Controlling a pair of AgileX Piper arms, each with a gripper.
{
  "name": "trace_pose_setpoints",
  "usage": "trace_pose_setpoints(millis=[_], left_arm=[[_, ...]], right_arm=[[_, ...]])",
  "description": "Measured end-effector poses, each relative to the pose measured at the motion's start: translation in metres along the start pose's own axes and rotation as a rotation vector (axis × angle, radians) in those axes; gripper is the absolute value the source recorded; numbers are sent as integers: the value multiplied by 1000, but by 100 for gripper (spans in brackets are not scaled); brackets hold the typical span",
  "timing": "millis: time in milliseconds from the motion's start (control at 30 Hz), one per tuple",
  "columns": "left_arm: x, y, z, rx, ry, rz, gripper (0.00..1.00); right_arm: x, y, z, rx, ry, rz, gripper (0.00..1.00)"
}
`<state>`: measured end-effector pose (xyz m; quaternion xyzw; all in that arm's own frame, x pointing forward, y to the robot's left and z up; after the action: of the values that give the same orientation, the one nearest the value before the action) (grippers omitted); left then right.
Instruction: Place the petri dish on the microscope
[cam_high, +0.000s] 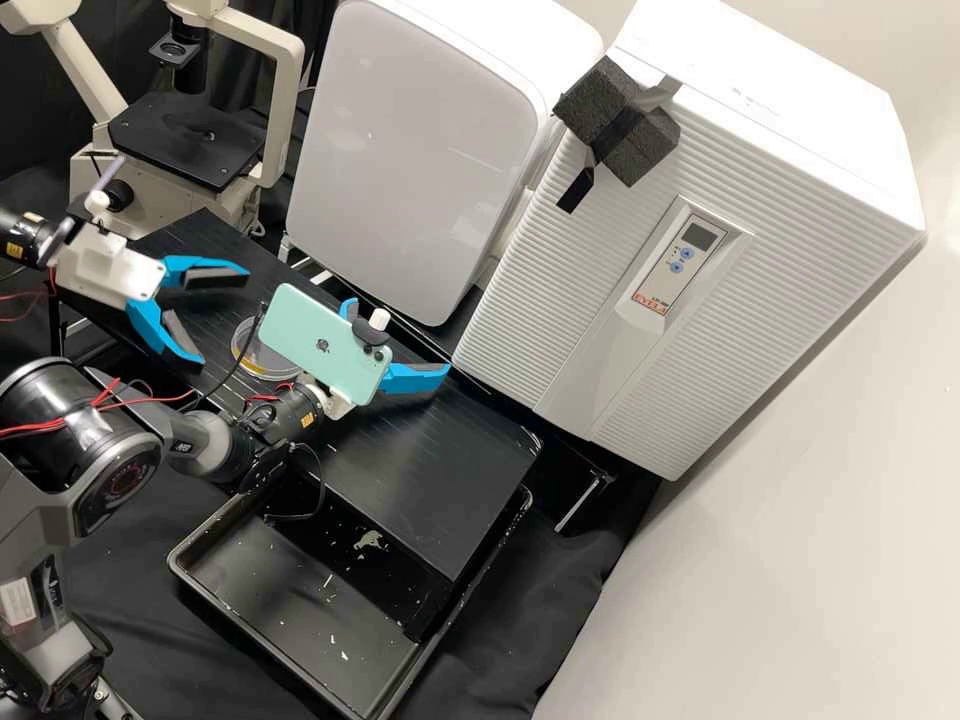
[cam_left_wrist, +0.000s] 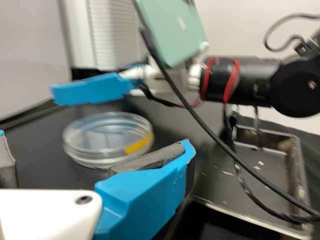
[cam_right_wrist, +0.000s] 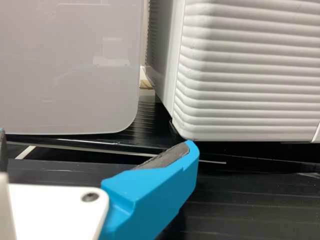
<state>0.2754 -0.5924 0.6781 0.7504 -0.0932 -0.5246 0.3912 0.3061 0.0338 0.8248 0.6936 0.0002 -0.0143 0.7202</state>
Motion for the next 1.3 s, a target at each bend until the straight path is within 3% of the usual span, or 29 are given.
trace_pose_setpoints(millis=[133, 433, 767, 1000, 1300], left_arm=[[8, -5, 2, 4, -3, -34, 100], [19, 2, -4, 20, 6, -24, 100], [32, 7, -16, -26, 38, -32, 100], [41, 7, -13, -83, 23, -33, 100], [46, 6, -6, -88, 14, -42, 100]], right_arm=[[0, 0, 0, 0, 0, 0, 100], [0, 0, 0, 0, 0, 0, 100], [0, 0, 0, 0, 0, 0, 100], [0, 0, 0, 0, 0, 0, 100], [0, 0, 0, 0, 0, 0, 100]])
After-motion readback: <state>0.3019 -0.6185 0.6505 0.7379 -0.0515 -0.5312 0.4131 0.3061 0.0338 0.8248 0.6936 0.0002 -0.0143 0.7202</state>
